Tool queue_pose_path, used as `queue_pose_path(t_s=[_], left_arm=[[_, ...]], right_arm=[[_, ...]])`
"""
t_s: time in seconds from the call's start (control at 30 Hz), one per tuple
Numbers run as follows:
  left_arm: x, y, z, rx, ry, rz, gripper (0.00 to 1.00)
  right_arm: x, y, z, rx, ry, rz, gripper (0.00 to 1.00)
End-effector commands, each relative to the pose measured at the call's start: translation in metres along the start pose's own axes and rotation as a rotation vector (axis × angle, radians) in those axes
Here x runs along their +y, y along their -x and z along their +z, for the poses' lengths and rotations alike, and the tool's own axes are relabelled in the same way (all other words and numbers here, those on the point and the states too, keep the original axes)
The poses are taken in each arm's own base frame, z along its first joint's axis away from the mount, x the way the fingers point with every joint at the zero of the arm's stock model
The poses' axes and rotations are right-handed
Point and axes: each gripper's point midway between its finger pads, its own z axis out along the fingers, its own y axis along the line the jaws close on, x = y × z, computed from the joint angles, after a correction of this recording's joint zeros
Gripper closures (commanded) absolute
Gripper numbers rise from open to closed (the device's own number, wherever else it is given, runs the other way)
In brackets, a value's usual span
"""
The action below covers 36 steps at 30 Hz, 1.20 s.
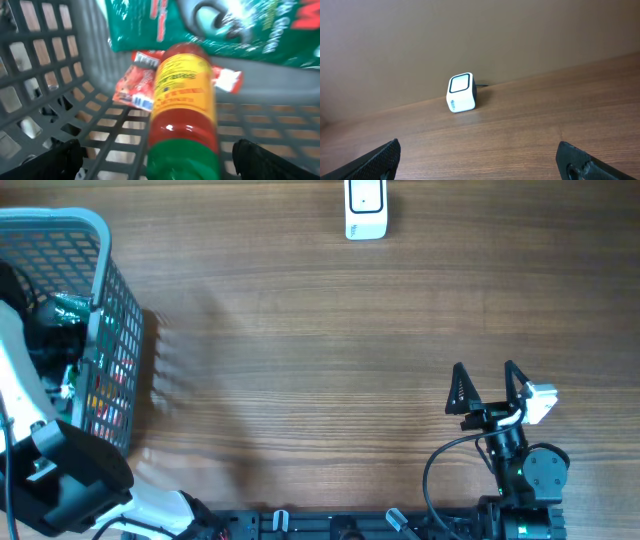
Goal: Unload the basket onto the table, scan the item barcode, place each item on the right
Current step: 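Lift the sriracha bottle out and set it upright on the table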
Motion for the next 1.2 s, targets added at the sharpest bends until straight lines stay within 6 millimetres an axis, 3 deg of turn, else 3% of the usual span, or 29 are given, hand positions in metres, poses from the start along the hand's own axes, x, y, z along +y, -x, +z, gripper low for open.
queue_pose_path(t_s=[0.0, 0.17, 0.37, 0.47, 0.6, 0.77, 0.93, 1.07, 1.1, 1.17], left_arm=[[0.005, -0.009, 0.020, 0.042, 0.043, 0.019, 0.00], [0.004, -0.010, 0.035, 0.044, 0.051, 0.020, 0.20], [0.002, -0.006, 0.043, 0.023, 0.052, 0.018, 0.57], [0.006, 0.001, 0.042, -0.018, 0.069, 0.018, 0.66], [0.001, 0.010, 0.023, -0.067, 0.022, 0.034, 0.69], [-0.004, 0.022, -0.033, -0.168, -0.114, 0.006, 0.69], [0.001, 0.023, -0.112, -0.288, -0.320, -0.019, 0.67], [0.013, 0.010, -0.177, -0.373, -0.538, -0.009, 0.67], [0.020, 0.000, -0.198, -0.399, -0.618, -0.003, 0.67], [0.025, -0.018, -0.222, -0.414, -0.729, 0.032, 0.67]], right_arm=[[0.005, 0.000, 0.000, 0.000, 0.024, -0.004, 0.00], [0.005, 0.000, 0.000, 0.000, 0.024, -0.004, 0.00], [0.005, 0.000, 0.000, 0.000, 0.024, -0.004, 0.00], [0.005, 0.000, 0.000, 0.000, 0.024, -0.004, 0.00], [0.005, 0.000, 0.000, 0.000, 0.024, -0.004, 0.00], [0.005, 0.000, 0.000, 0.000, 0.024, -0.004, 0.00], [0.005, 0.000, 0.000, 0.000, 0.024, -0.004, 0.00], [0.005, 0.000, 0.000, 0.000, 0.024, -0.004, 0.00], [0.005, 0.000, 0.000, 0.000, 0.024, -0.004, 0.00], [0.005, 0.000, 0.000, 0.000, 0.024, -0.004, 0.00]])
